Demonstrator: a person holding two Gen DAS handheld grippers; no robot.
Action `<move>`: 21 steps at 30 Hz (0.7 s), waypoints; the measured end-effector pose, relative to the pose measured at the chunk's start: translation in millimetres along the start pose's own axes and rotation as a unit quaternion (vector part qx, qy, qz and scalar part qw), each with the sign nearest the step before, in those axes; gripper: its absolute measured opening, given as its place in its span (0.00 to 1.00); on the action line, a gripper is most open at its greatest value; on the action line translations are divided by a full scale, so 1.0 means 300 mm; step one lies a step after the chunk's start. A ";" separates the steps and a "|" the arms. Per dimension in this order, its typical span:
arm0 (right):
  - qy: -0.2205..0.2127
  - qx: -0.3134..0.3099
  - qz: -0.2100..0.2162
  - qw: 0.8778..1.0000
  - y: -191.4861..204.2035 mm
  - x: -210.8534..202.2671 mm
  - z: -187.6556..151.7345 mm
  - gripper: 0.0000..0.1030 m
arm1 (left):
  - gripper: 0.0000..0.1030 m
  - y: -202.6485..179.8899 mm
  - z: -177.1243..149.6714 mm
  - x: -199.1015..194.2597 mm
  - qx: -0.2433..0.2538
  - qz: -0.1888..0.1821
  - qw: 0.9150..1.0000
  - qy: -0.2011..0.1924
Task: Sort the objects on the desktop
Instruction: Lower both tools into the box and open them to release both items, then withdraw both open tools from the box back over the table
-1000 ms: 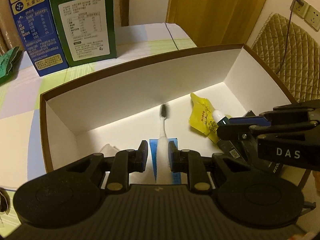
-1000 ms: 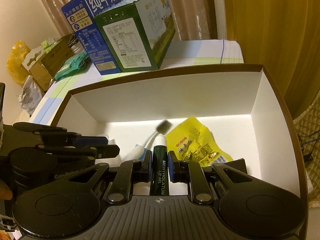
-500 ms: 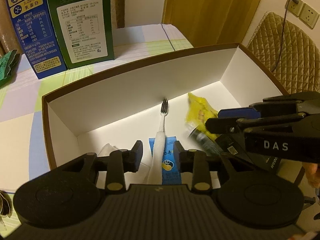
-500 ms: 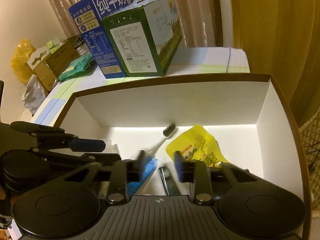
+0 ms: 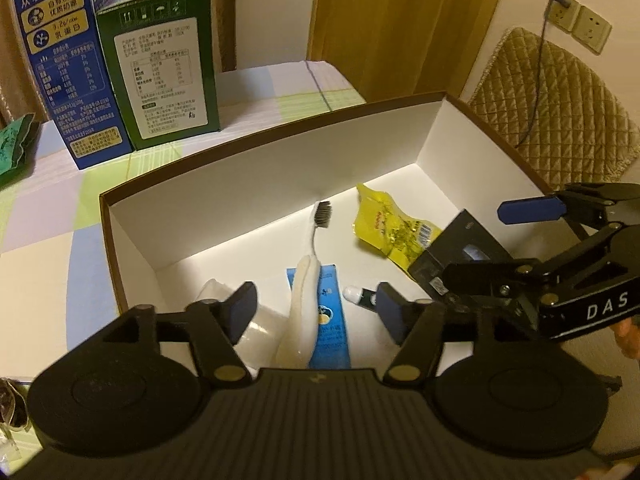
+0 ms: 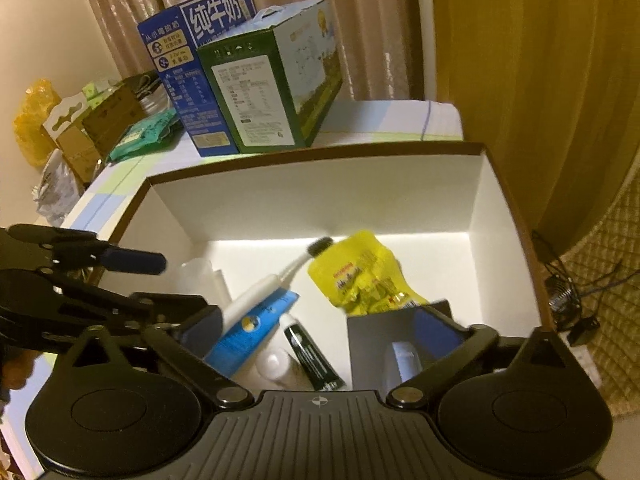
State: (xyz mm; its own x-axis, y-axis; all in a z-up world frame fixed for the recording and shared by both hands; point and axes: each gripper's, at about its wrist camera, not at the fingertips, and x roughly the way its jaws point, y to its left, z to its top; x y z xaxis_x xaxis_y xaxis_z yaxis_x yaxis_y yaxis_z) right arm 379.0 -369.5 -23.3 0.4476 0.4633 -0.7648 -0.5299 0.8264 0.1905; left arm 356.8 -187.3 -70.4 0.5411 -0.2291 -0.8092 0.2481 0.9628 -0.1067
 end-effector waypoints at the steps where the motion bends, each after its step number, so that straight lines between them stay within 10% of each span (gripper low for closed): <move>1: 0.000 0.000 -0.001 1.000 0.001 -0.007 -0.007 0.98 | 0.63 -0.007 -0.005 -0.013 0.003 -0.002 1.000 -0.002; 21: -0.027 0.000 -0.014 1.000 0.083 -0.160 -0.095 0.98 | 0.78 -0.055 -0.101 -0.217 0.001 0.001 1.000 -0.017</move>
State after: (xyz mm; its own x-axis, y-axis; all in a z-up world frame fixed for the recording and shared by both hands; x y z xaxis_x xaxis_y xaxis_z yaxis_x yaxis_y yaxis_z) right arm 323.8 -380.4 0.7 0.5002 0.4574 -0.7352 -0.5176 0.8387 0.1696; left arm 293.2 -183.9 -33.5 0.5685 -0.2324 -0.7892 0.2492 0.9628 -0.1040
